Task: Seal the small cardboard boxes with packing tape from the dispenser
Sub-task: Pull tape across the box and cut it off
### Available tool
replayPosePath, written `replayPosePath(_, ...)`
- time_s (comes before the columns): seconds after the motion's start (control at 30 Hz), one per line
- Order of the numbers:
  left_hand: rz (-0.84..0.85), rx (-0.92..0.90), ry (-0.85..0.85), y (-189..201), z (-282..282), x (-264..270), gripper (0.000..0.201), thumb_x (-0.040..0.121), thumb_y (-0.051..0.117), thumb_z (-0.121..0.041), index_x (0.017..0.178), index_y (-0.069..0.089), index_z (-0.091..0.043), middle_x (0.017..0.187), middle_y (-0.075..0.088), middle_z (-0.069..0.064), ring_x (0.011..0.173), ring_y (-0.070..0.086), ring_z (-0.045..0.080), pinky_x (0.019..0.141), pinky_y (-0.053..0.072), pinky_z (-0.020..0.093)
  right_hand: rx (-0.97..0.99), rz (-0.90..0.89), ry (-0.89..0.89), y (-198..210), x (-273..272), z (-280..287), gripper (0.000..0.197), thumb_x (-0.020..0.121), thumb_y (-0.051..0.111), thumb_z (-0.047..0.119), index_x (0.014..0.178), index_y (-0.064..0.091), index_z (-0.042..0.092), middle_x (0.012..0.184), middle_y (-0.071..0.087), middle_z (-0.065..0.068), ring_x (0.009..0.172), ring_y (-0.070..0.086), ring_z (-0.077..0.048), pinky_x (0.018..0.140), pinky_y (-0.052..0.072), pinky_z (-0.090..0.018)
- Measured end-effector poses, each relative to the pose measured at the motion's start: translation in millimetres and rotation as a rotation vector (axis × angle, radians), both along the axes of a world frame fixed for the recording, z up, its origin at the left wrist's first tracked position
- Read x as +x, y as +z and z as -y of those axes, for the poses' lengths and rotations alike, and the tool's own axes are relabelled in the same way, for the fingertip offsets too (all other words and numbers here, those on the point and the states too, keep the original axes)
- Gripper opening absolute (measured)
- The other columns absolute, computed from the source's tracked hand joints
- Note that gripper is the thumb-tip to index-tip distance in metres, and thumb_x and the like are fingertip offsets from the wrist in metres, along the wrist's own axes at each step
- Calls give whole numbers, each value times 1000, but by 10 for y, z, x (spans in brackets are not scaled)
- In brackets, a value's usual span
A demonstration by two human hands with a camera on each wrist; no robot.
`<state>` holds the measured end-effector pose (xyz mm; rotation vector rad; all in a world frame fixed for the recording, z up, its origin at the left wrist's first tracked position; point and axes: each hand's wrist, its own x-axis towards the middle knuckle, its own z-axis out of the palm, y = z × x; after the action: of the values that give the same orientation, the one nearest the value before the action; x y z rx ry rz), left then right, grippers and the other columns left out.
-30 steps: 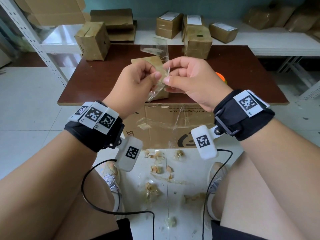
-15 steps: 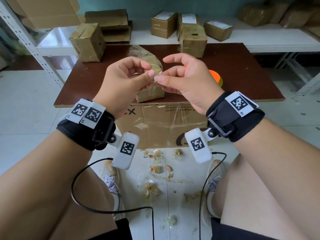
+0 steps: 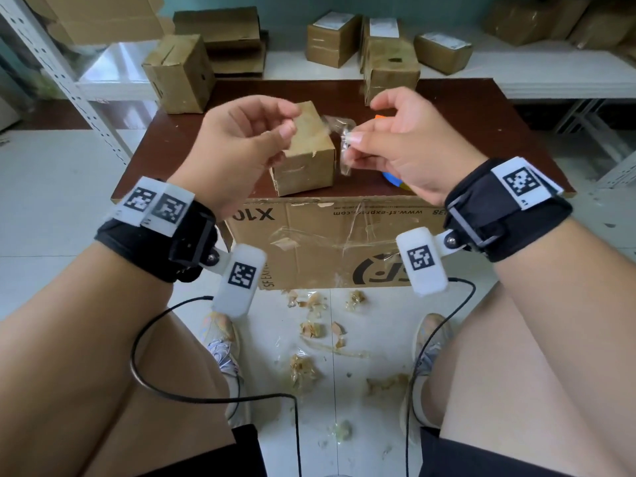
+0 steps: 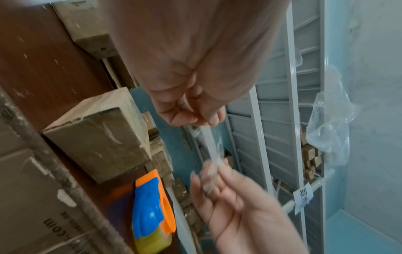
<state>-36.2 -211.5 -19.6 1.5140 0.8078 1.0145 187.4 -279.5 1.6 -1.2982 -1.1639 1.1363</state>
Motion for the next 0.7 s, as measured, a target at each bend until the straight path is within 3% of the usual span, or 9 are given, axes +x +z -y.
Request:
replayPosePath(0.07,32,-43,10,44,-47,-84,22,102,68,-5,124,72,-8,98,66,4,93,64,17,88,58,32,7,-19,-9,8,89,10,47,98,68,-3,134,39,6,95,71,-13,88,71,-21,91,62,-41)
replayPosePath(0.13,50,-92,-8,77,-31,-114,20,100,71,-9,121,68,-7,100,67,4,100,68,19,93,60,34,16,-66,3,3,114,29,45,98,67,-5,132,40,7,92,72,-10,89,71,-21,90,61,-40)
replayPosePath(0.2,5,-143,-49,93,43,-80,11,100,72,-16,106,66,-9,95,70,3,94,70,20,88,60,33,43,-102,23,-17,60,40,41,99,65,-7,129,41,8,94,71,-12,97,73,-25,90,60,-37)
replayPosePath(0.3,-58,-193,-127,69,171,26,20,106,64,-23,93,68,-8,90,68,9,81,67,19,77,58,31,76,-80,45,-57,-68,46,36,99,64,-7,121,42,11,92,68,-8,99,71,-23,86,57,-29)
replayPosePath(0.43,-19,-181,-137,31,266,145,21,107,62,-18,107,73,1,92,68,16,80,67,19,80,60,31,65,-3,69,-85,-191,48,32,99,70,3,115,45,17,92,68,-3,96,62,-20,78,49,-27)
replayPosePath(0.7,74,-171,-52,16,208,163,10,103,68,-9,103,74,-1,81,72,8,75,68,18,79,60,31,56,52,60,-87,-216,41,30,100,68,4,111,45,19,101,67,-12,94,63,-17,82,52,-29)
